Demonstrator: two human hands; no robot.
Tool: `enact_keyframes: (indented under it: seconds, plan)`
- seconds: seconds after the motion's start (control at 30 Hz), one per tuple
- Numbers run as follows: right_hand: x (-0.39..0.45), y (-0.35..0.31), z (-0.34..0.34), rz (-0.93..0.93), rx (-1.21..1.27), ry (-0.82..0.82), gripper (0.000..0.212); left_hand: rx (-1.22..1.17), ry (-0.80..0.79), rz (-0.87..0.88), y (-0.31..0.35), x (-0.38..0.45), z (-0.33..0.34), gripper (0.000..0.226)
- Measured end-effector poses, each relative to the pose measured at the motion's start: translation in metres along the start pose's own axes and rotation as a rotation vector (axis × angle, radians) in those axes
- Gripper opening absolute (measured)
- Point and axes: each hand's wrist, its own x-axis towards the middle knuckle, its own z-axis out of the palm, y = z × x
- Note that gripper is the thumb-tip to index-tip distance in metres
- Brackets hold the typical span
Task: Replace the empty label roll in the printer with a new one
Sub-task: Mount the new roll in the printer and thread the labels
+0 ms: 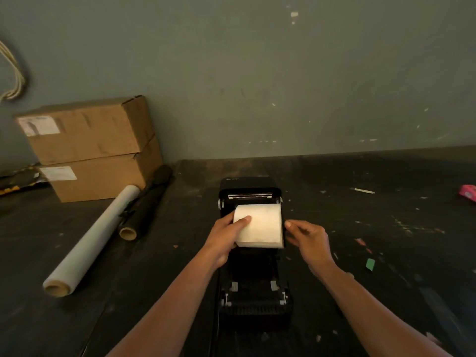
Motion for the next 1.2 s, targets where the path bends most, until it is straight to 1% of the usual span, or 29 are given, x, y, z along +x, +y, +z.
enact_keyframes:
  seconds: [0.17,0.27,0.4,0.47,0.63,0.77,0.87,1.0,1.07,1.2]
  plan:
    - [0.013,0.021,0.005,0.051,0.051,-0.046,0.017,0.038,0.032,-0.030,-0.012,0.013,-0.005,0.030]
    - [0.023,0.030,0.005,0.067,0.067,-0.076,0.017,0.052,0.056,-0.043,-0.019,0.022,-0.007,0.032]
    - [0.033,0.040,0.007,0.085,0.047,-0.130,0.018,0.069,0.098,-0.052,-0.033,0.032,-0.009,0.043]
    - [0.037,0.045,0.007,0.091,0.026,-0.139,0.017,0.079,0.111,-0.049,-0.039,0.035,-0.012,0.043]
    - [0.042,0.058,0.011,0.072,-0.007,-0.183,0.019,0.097,0.097,-0.034,-0.053,0.039,-0.017,0.046]
    - [0.043,0.072,0.014,0.080,-0.022,-0.179,0.021,0.151,0.078,-0.029,-0.058,0.040,-0.021,0.045]
    - [0.041,0.081,0.014,0.073,-0.072,-0.187,0.021,0.186,0.075,-0.035,-0.065,0.040,-0.022,0.045]
    - [0.042,0.088,0.013,-0.007,-0.255,-0.183,0.019,0.196,0.101,-0.066,-0.081,0.044,-0.022,0.049]
    - [0.043,0.091,0.012,-0.014,-0.290,-0.180,0.019,0.205,0.110,-0.081,-0.088,0.045,-0.022,0.051]
    - [0.041,0.097,0.012,-0.040,-0.334,-0.182,0.018,0.253,0.154,-0.089,-0.100,0.049,-0.021,0.065]
